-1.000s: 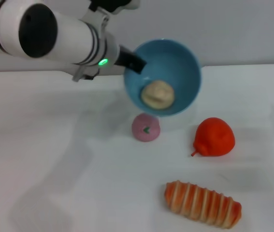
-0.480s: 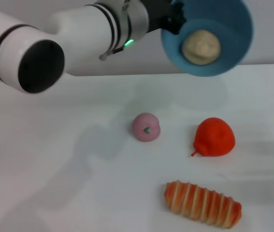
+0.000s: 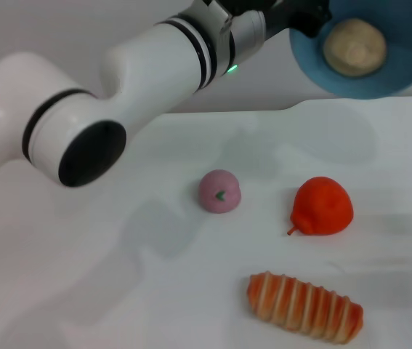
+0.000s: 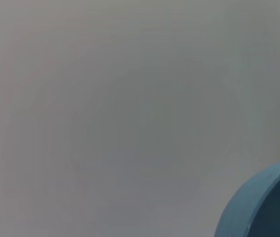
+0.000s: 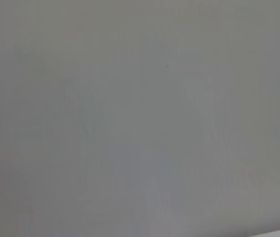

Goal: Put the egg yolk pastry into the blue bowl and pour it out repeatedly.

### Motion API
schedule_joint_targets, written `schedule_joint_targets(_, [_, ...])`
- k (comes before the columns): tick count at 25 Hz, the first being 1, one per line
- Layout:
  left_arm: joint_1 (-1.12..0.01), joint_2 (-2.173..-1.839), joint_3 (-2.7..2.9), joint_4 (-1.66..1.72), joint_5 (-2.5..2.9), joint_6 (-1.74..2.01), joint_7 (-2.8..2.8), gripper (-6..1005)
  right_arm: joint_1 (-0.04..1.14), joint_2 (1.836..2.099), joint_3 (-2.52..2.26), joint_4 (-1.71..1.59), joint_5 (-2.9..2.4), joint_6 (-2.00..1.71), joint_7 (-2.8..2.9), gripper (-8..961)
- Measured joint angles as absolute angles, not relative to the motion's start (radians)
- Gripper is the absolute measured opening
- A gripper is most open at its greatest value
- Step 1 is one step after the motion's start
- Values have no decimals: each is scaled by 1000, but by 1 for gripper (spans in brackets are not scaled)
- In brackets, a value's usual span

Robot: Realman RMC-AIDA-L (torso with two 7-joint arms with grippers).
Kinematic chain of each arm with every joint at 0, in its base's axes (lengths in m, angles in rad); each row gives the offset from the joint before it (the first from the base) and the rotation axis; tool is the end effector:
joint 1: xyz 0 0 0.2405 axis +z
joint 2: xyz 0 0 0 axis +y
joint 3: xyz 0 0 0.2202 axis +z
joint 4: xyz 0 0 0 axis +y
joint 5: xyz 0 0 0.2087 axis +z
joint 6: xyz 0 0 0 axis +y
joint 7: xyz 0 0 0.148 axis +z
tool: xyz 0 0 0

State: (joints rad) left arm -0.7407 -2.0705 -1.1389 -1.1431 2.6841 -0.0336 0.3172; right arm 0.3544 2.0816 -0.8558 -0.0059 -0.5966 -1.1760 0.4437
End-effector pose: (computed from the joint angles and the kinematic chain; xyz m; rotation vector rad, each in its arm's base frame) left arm 0.0045 0.3917 -0.0581 -2.2096 0.0326 -0.5490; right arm 0.3573 0.2781 0.0183 -1.4982 0.8182 0.6882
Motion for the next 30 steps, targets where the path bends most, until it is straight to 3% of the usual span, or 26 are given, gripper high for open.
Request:
schedule_joint_targets(15, [-724,-2073,-948,-1025,2679,367,325,-1,353,2083,-856,-1,-596,-1180,445,503])
schedule_joint_targets(30, [-720,-2074,-884,-990,2677,458,325,0,356,2082,-856,-3,-595,-1180,446,503])
